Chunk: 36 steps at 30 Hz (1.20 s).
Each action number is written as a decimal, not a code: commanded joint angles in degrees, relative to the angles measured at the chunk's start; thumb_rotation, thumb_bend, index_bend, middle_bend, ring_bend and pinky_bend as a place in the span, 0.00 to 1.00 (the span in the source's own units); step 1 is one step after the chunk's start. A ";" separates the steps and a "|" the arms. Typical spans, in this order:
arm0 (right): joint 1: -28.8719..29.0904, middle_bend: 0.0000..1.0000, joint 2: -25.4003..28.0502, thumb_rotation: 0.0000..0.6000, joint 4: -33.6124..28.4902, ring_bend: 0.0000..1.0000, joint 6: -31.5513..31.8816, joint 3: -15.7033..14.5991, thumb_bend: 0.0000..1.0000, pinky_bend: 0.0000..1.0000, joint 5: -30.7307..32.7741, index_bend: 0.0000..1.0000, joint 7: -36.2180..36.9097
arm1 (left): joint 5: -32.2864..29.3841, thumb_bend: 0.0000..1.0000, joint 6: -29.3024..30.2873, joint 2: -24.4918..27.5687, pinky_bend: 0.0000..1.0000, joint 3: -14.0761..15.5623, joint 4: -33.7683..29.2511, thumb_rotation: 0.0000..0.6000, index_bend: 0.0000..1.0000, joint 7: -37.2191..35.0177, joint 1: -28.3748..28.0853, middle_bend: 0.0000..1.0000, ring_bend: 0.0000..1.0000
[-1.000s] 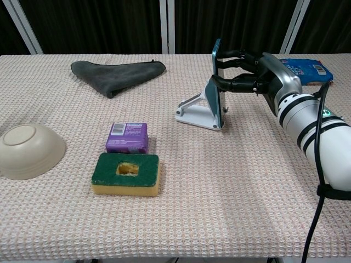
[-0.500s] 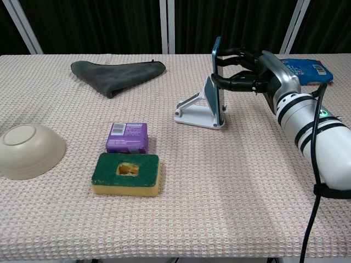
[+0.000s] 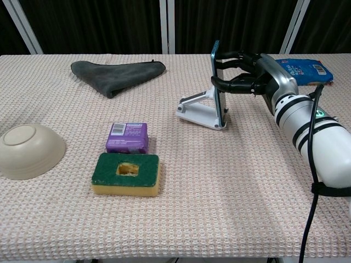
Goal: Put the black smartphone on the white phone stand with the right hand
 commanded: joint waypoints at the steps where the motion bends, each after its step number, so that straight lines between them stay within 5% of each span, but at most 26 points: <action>1: 0.15 0.43 0.01 1.00 0.27 0.37 -0.37 -0.03 0.55 0.05 -0.13 0.52 0.37 | -0.02 0.02 -0.05 0.05 0.26 0.00 -0.01 1.00 0.13 0.01 0.00 0.12 0.10; 5: 0.36 0.39 0.18 1.00 0.53 0.33 -1.06 -0.09 0.52 0.05 -0.29 0.41 0.83 | -0.07 0.02 -0.07 0.15 0.26 -0.06 -0.07 1.00 0.13 0.02 -0.01 0.12 0.10; 11: 0.78 0.13 1.68 1.00 -0.09 0.08 -3.97 -1.11 0.40 0.03 -0.64 0.01 1.61 | -0.20 0.02 -0.23 0.19 0.26 -0.04 -0.13 1.00 0.13 0.08 0.01 0.12 0.10; 14: 0.89 0.01 2.32 1.00 -0.16 0.00 -4.86 -1.67 0.32 0.00 -1.41 0.00 2.64 | -0.26 0.02 -0.25 0.24 0.26 -0.06 -0.15 1.00 0.13 0.09 0.03 0.11 0.10; 27: -0.95 0.00 3.92 1.00 -1.06 0.00 -1.06 -4.09 0.20 0.00 -5.86 0.00 4.64 | -0.39 0.02 0.21 0.72 0.27 -0.21 -0.64 1.00 0.13 0.29 0.33 0.11 0.10; 32: -3.63 0.00 10.52 1.00 -5.30 0.00 3.18 -6.41 0.20 0.00 -10.27 0.00 2.39 | -0.23 0.02 0.74 0.95 0.27 -0.19 -0.96 1.00 0.13 0.71 0.57 0.11 0.10; 36: -6.57 0.00 21.02 1.00 -7.70 0.00 6.11 -10.18 0.20 0.00 -14.96 0.00 -4.55 | -0.23 0.02 1.28 1.41 0.27 -0.14 -1.56 1.00 0.13 1.29 0.95 0.11 0.10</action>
